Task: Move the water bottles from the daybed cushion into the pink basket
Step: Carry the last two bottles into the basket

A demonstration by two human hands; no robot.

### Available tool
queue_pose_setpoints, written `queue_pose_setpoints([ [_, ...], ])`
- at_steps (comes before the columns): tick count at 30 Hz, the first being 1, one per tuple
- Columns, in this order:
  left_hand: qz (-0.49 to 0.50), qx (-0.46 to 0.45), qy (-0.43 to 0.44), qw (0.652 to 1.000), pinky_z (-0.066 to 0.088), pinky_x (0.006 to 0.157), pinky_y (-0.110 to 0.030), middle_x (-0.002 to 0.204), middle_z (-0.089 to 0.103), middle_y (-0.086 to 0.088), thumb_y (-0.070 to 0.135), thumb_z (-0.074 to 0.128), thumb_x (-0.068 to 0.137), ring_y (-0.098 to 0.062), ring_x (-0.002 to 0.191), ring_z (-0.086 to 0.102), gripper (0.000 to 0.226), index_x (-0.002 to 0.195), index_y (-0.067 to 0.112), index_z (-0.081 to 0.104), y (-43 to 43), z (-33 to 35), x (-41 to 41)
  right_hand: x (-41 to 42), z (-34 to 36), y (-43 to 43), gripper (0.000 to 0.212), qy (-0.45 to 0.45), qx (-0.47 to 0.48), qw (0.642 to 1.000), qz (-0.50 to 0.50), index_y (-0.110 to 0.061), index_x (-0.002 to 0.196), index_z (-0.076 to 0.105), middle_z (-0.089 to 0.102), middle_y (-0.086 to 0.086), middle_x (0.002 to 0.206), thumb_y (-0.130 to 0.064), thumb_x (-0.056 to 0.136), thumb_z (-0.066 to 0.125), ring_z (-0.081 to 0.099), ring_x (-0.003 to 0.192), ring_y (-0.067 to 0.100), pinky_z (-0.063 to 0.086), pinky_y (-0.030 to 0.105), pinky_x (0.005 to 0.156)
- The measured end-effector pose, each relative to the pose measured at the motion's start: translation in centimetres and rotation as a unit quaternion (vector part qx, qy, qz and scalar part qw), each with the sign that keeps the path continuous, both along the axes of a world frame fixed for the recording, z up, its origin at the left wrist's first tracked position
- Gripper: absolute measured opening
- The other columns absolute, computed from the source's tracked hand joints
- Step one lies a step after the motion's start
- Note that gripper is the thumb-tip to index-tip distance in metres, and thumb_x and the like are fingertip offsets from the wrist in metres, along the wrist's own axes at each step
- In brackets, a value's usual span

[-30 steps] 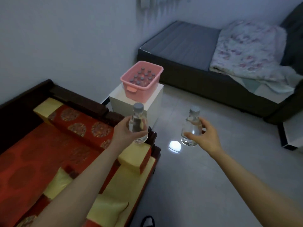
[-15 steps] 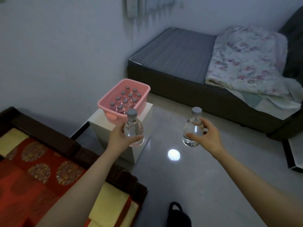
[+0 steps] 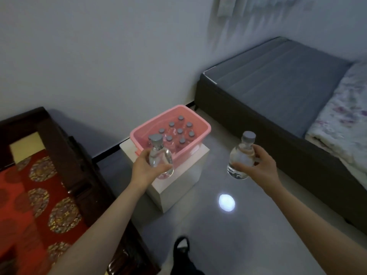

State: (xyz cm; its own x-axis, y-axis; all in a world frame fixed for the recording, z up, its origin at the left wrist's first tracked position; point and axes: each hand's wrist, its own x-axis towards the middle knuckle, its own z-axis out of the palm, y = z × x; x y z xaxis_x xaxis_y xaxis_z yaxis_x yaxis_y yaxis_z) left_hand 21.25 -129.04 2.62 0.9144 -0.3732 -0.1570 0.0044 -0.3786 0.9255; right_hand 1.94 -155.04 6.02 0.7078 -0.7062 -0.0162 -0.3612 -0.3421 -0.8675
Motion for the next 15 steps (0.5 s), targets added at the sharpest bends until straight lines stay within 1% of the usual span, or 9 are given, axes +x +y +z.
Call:
queue_pose_setpoints([
  [1, 0.009, 0.003, 0.005, 1.000, 0.042, 0.062, -0.012, 0.090, 0.063, 0.011, 0.015, 0.090, 0.057, -0.002, 0.079, 0.059, 0.059, 0.107, 0.017, 0.058, -0.6, -0.2, 0.8, 1.4, -0.4, -0.9, 0.070, -0.001, 0.004, 1.000, 0.015, -0.026, 0.119, 0.054, 0.061, -0.005, 0.113, -0.032, 0.057, 0.087, 0.060, 0.102, 0.014, 0.053, 0.039, 0.088],
  [3, 0.032, 0.011, 0.012, 0.999, 0.045, 0.066, -0.016, 0.096, 0.064, 0.007, 0.018, 0.090, 0.057, -0.009, 0.085, 0.061, 0.063, 0.111, 0.018, 0.057, -1.9, -1.1, 2.4, 4.4, -1.3, -2.6, 0.071, 0.000, 0.008, 0.999, 0.045, -0.026, 0.118, 0.055, 0.061, -0.004, 0.112, -0.036, 0.056, 0.087, 0.060, 0.102, 0.014, 0.054, 0.041, 0.089],
  [6, 0.060, 0.016, 0.022, 0.998, 0.054, 0.078, -0.032, 0.100, 0.066, 0.005, 0.020, 0.090, 0.056, -0.014, 0.089, 0.064, 0.063, 0.108, 0.021, 0.056, -3.9, -2.8, 5.4, 9.3, -2.6, -5.0, 0.069, 0.005, 0.013, 0.996, 0.083, -0.027, 0.116, 0.055, 0.061, -0.006, 0.111, -0.042, 0.055, 0.085, 0.060, 0.102, 0.014, 0.053, 0.042, 0.089],
  [8, 0.065, 0.020, 0.028, 0.997, 0.054, 0.083, -0.038, 0.101, 0.067, 0.004, 0.019, 0.090, 0.056, -0.016, 0.090, 0.066, 0.062, 0.108, 0.022, 0.055, -5.4, -3.5, 7.5, 12.7, -3.1, -6.7, 0.067, 0.001, 0.023, 0.994, 0.103, -0.028, 0.114, 0.055, 0.062, -0.008, 0.110, -0.040, 0.056, 0.086, 0.061, 0.101, 0.012, 0.054, 0.040, 0.087],
  [11, 0.077, 0.021, 0.033, 0.996, 0.054, 0.081, -0.034, 0.100, 0.067, 0.003, 0.013, 0.089, 0.057, -0.016, 0.089, 0.066, 0.063, 0.108, 0.021, 0.054, -7.0, -4.3, 9.1, 17.2, -3.8, -8.4, 0.059, 0.003, 0.039, 0.990, 0.137, -0.028, 0.110, 0.058, 0.066, -0.008, 0.105, -0.026, 0.060, 0.088, 0.065, 0.095, 0.011, 0.056, 0.038, 0.084],
  [13, 0.087, 0.030, 0.045, 0.995, 0.053, 0.081, -0.033, 0.097, 0.066, 0.005, 0.011, 0.090, 0.056, -0.015, 0.088, 0.065, 0.064, 0.107, 0.021, 0.054, -7.7, -4.6, 10.1, 19.8, -4.4, -9.1, 0.056, 0.017, 0.049, 0.987, 0.154, -0.028, 0.109, 0.058, 0.067, -0.008, 0.105, -0.022, 0.061, 0.088, 0.066, 0.094, 0.012, 0.056, 0.036, 0.083],
  [15, 0.088, 0.036, 0.048, 0.994, 0.052, 0.078, -0.030, 0.098, 0.066, 0.007, 0.014, 0.090, 0.052, -0.013, 0.089, 0.065, 0.067, 0.109, 0.021, 0.054, -8.1, -4.9, 11.0, 22.0, -5.1, -9.5, 0.059, 0.029, 0.054, 0.981, 0.183, -0.028, 0.112, 0.058, 0.067, -0.010, 0.106, -0.021, 0.062, 0.087, 0.065, 0.095, 0.008, 0.054, 0.026, 0.079],
])
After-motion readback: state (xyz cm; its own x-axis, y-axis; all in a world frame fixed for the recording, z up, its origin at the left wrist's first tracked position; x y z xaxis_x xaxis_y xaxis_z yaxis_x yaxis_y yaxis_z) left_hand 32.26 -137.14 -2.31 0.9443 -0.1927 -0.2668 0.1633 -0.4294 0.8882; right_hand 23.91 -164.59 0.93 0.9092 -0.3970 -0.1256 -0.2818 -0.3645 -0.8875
